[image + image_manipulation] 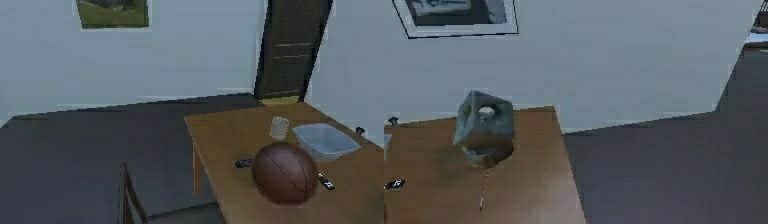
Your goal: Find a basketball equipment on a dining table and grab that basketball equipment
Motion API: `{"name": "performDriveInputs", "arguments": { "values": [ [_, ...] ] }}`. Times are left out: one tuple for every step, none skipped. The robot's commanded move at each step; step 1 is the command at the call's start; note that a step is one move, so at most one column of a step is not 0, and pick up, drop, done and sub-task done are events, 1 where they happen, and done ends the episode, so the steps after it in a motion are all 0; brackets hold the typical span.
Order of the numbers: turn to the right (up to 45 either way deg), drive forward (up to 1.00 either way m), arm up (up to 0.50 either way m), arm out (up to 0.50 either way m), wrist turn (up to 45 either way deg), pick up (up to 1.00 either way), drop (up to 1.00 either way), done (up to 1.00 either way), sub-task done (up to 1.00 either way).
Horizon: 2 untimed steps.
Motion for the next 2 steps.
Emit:
{"name": "performDriveInputs", "arguments": {
  "values": [
    [45.0,0.0,0.0,0.0,0.0,0.0,0.0,0.0,0.0],
    [45.0,0.0,0.0,0.0,0.0,0.0,0.0,0.0,0.0]
  ]
}}
